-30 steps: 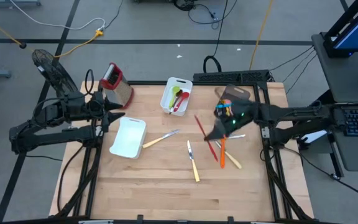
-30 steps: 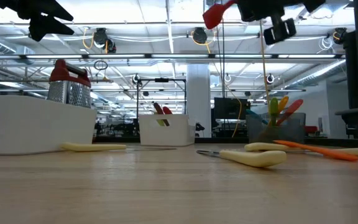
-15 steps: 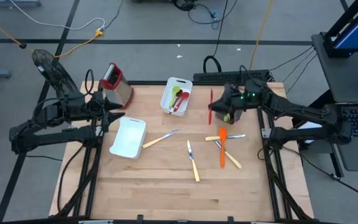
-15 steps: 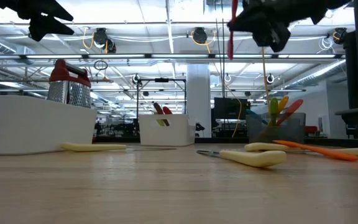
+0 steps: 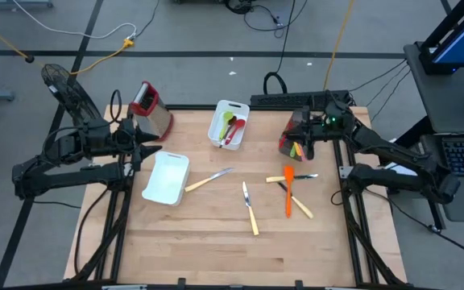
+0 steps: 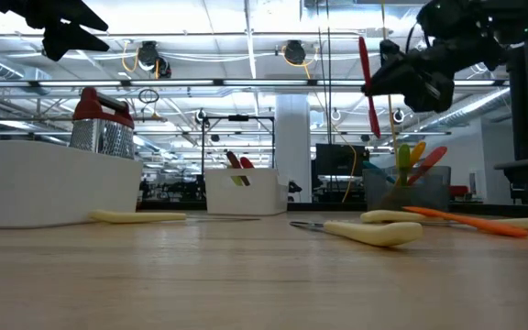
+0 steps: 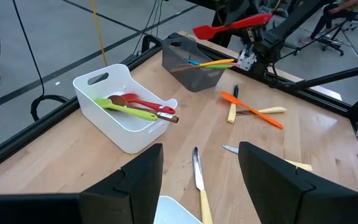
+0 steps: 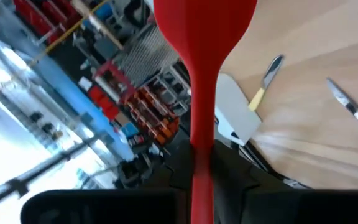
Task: Pick & Place Kitchen Items
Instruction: Put the red spatula into the black bin
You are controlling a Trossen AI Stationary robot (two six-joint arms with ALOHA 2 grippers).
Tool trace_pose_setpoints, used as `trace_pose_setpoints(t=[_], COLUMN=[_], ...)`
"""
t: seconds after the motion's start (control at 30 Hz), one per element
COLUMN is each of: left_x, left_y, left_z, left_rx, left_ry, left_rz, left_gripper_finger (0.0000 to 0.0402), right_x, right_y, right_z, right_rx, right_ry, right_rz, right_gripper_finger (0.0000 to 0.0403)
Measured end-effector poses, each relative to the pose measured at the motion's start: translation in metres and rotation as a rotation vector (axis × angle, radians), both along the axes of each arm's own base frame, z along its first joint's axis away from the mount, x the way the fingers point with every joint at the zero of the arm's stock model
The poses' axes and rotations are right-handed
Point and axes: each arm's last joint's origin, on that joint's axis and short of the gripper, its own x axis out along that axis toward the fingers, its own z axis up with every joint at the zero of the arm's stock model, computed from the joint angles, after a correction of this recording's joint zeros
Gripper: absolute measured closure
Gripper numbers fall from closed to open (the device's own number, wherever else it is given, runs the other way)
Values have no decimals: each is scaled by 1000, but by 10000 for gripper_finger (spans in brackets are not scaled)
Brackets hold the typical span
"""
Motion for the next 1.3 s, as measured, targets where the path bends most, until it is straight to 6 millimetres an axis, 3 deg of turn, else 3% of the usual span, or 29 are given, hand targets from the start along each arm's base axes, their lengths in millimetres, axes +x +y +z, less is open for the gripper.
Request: trace_pose_setpoints(t=[0.27, 0.77, 1.03, 1.3], left_x=[0, 0, 0, 0], left_y=[0, 0, 0, 0], left_z=[0, 0, 0, 0], left_rx=[0, 0, -9, -9], left_ry=[0, 0, -3, -3], left_rz=[1, 1, 5, 5], left_gripper_finger=[186, 186, 186, 186], right_x=[-15, -45, -52, -57], right_y=[-1, -6, -11, -15], right_z=[-25, -77, -82, -82], right_rx=[82, 68, 4, -37], right_ry=[27, 116, 138, 147], right_rz=[-28, -142, -168, -192], right_gripper_finger=[370, 358, 348, 296])
